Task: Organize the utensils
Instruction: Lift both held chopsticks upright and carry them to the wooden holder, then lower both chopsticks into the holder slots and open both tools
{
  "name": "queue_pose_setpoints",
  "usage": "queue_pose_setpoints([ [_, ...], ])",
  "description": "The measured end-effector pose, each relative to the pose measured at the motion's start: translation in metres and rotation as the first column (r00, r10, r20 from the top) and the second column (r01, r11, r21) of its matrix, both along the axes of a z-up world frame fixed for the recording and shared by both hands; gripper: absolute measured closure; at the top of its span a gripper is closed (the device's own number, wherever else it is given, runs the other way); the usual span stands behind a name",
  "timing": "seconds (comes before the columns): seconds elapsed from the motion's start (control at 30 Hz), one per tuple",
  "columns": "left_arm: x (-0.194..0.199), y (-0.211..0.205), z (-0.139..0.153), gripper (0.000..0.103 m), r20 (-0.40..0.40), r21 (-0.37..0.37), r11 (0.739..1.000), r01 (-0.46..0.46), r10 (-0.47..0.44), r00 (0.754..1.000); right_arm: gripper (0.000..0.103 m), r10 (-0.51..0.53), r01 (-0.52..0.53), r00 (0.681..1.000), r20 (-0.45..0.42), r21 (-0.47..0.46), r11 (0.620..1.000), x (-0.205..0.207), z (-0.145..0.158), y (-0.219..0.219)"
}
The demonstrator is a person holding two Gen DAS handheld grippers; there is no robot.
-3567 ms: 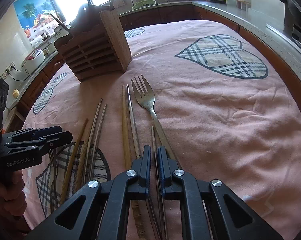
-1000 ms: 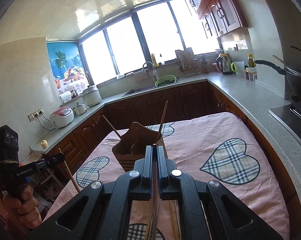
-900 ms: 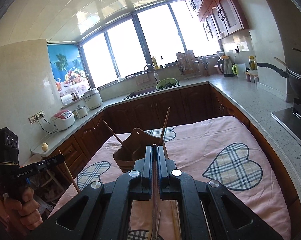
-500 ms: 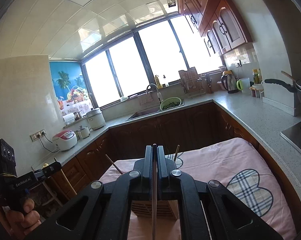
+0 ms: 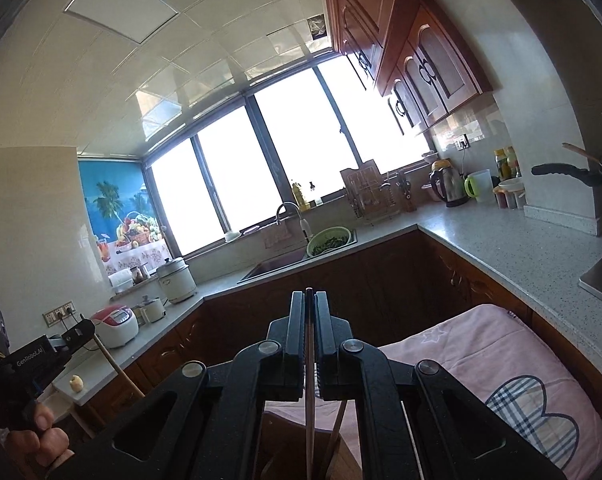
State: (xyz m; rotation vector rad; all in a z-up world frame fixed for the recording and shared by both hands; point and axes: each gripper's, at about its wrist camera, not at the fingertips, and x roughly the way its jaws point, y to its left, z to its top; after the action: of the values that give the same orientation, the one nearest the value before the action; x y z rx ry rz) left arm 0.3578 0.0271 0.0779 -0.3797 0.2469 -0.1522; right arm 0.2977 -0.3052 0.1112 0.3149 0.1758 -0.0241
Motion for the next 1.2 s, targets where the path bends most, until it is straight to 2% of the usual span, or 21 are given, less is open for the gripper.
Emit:
queue_pose_setpoints([
  [0.1, 0.015, -0.010, -0.029, 0.100, -0.038, -0.025, 0.998, -0.061, 0.060, 0.997, 0.099, -0.038, 0.038, 0.999, -0.005, 0.030, 0.999, 0.006, -0.020, -0.006],
  [0.23, 0.029, -0.025, -0.061, 0.100, -0.083, -0.062, 0.993, -0.096, 0.091, 0.992, 0.099, -0.064, 0.066, 0.997, -0.035, 0.080, 0.995, 0.012, -0.048, -0.014],
  [0.33, 0.039, -0.038, -0.077, 0.100, -0.117, -0.083, 0.991, -0.104, 0.094, 0.989, 0.099, -0.065, 0.070, 0.997, -0.053, 0.102, 0.992, 0.016, -0.063, -0.014],
  [0.43, 0.051, -0.051, -0.083, 0.100, -0.138, -0.068, 0.993, -0.095, 0.085, 0.987, 0.099, -0.052, 0.060, 0.996, -0.078, 0.105, 0.993, 0.022, -0.073, -0.010],
  [0.57, 0.066, -0.064, -0.082, 0.099, -0.150, -0.028, 0.997, -0.065, 0.060, 0.987, 0.099, -0.022, 0.032, 0.993, -0.115, 0.086, 0.996, 0.028, -0.082, -0.004],
  [0.83, 0.086, -0.042, -0.064, 0.099, -0.181, 0.012, 1.000, -0.020, 0.022, 0.983, 0.099, 0.000, 0.011, 0.989, -0.149, 0.075, 0.997, 0.034, -0.079, -0.003],
  [0.93, 0.079, -0.022, -0.057, 0.098, -0.190, 0.025, 1.000, -0.018, 0.022, 0.981, 0.099, 0.007, 0.005, 0.987, -0.158, 0.074, 0.997, 0.035, -0.078, -0.003],
  [1.07, 0.074, -0.026, -0.057, 0.098, -0.208, 0.075, 0.997, -0.015, 0.031, 0.978, 0.099, 0.008, 0.004, 0.986, -0.165, 0.070, 0.998, 0.035, -0.078, -0.003],
  [1.2, 0.073, -0.025, -0.056, 0.098, -0.218, 0.062, 0.998, -0.006, 0.019, 0.976, 0.099, 0.013, -0.001, 0.985, -0.172, 0.070, 0.998, 0.036, -0.077, -0.005],
])
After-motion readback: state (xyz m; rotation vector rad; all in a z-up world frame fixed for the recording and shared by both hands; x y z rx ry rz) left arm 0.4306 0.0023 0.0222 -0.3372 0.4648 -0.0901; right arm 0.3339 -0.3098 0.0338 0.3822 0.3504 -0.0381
